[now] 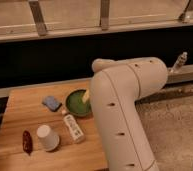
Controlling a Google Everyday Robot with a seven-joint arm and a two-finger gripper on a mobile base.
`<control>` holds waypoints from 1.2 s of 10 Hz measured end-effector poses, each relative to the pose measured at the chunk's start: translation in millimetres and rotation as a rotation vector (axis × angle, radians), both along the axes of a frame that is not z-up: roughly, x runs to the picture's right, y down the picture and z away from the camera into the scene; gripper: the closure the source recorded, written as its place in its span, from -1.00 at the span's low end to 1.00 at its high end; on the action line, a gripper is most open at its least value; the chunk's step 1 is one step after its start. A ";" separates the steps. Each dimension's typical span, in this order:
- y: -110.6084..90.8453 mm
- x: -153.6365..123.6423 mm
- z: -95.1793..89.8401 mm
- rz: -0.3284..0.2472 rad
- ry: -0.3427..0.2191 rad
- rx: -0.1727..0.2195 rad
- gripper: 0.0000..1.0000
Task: Pick up the ceramic bowl
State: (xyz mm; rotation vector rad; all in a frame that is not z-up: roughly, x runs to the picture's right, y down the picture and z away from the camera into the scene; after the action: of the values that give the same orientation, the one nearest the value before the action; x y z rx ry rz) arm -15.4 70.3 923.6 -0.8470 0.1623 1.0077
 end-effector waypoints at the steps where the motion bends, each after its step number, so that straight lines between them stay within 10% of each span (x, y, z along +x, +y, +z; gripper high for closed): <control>1: 4.8 -4.1 -0.5 -0.006 -0.004 -0.012 -0.60; 9: 11.5 -3.4 1.3 0.045 -0.066 -0.078 0.82; 12: -9.2 1.7 -14.3 0.123 -0.157 -0.079 1.00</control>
State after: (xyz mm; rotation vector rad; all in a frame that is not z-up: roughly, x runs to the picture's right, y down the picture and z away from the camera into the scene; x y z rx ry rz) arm -13.7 61.1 909.2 -1.0141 0.0165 1.0504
